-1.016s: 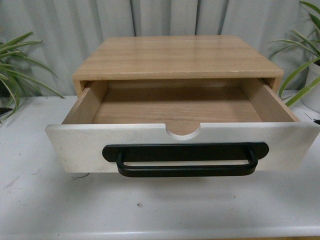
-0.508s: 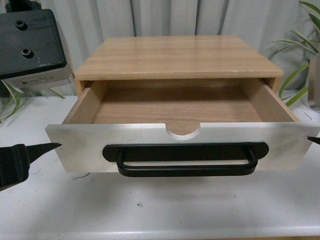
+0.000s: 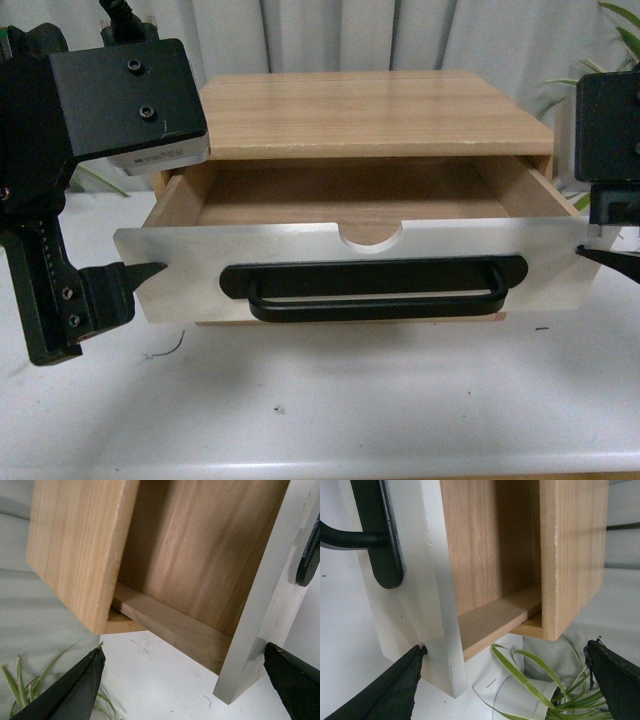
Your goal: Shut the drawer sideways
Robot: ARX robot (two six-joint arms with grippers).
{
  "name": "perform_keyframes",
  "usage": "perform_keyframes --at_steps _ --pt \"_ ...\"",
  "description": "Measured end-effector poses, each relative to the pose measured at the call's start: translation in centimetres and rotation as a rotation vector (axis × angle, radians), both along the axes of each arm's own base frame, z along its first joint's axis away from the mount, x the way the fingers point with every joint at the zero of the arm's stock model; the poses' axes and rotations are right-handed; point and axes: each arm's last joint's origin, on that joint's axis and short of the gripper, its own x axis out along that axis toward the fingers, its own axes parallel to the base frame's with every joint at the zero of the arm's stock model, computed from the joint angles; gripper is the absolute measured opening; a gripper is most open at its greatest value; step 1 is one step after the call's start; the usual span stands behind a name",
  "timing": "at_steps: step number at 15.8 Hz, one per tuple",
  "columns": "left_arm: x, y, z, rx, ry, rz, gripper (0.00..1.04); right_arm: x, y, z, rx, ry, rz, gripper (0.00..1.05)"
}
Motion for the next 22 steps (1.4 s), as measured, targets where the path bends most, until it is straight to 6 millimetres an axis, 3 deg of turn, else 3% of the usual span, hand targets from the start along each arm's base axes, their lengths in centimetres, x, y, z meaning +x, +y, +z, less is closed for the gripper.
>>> perform_keyframes --at_steps 6,10,13,19,22 --pt "3.0 -0.2 -0.5 0.001 -0.098 0.081 0.98 3.6 0.4 0.8 -0.002 -0.036 -0.035 0.98" --pt "5.9 -1.5 -1.9 -0.012 -0.144 0.139 0.98 6.7 0.6 1.2 -0.005 -0.063 -0.074 0.98" --pt "7.3 -2.3 -2.5 -0.035 -0.164 0.162 0.98 7.8 0.7 1.1 0.007 -0.087 -0.099 0.98" --pt "7.3 -2.5 -1.9 -0.089 -0.158 0.173 0.98 7.8 0.5 0.7 0.075 -0.087 -0.135 0.98" --pt "4.1 -1.8 0.6 -0.287 -0.207 0.163 0.98 4.5 0.0 2.7 0.311 -0.089 -0.151 0.98"
